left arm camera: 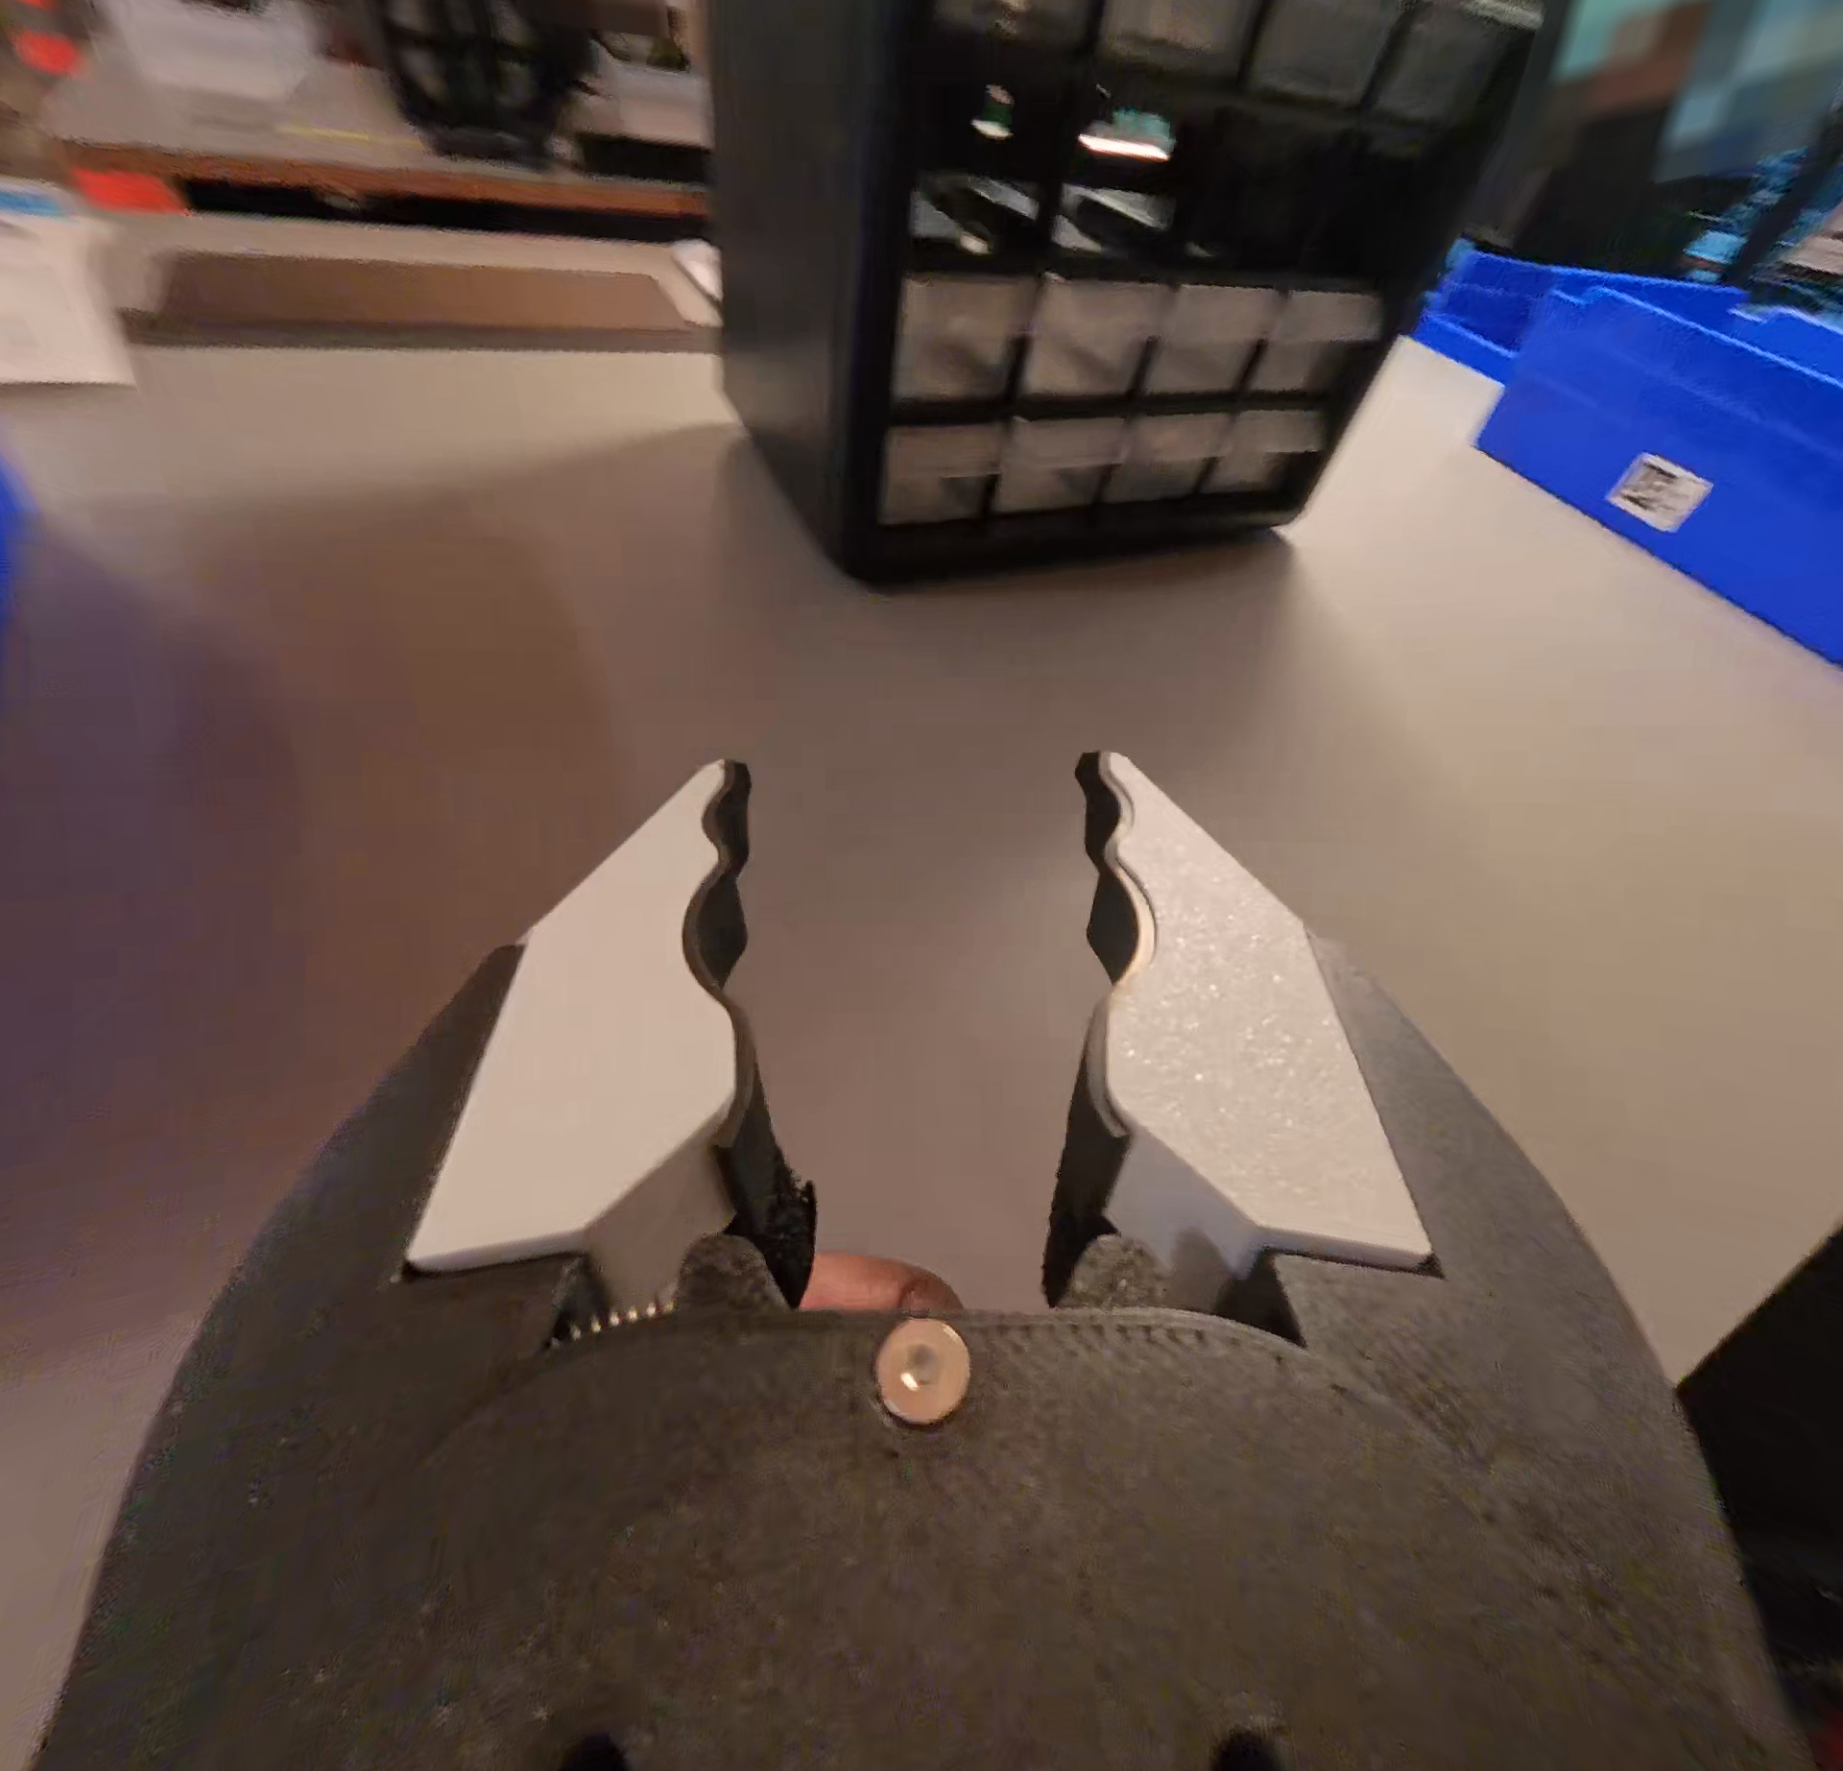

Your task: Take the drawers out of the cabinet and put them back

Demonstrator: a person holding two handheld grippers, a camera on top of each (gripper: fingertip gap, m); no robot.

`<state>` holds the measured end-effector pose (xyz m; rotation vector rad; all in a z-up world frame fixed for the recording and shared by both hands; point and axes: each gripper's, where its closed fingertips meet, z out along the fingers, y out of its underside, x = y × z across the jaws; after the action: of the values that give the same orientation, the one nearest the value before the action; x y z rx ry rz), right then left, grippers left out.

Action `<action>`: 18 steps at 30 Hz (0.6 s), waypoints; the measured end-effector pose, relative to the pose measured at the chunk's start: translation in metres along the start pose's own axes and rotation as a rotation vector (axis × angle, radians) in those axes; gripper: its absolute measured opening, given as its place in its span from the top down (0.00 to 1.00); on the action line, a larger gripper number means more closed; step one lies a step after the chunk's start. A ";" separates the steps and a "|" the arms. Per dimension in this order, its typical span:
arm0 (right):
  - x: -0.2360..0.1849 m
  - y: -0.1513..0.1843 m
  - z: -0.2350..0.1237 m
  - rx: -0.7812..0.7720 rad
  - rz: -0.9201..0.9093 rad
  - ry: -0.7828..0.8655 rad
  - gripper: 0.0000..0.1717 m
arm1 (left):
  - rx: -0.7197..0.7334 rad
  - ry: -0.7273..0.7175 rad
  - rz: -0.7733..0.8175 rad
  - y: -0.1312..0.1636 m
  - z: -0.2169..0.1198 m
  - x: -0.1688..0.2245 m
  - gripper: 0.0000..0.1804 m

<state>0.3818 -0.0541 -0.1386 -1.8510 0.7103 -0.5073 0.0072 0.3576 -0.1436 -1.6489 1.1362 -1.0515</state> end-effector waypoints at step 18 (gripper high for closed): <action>0.009 0.006 0.008 -0.015 -0.108 0.088 0.97 | -0.134 -0.653 0.075 -0.004 -0.057 -0.179 0.91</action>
<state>0.3917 -0.0565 -0.1469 -1.8979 0.6762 -0.6585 -0.0872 0.5200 -0.1542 -1.8432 0.8264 -0.3365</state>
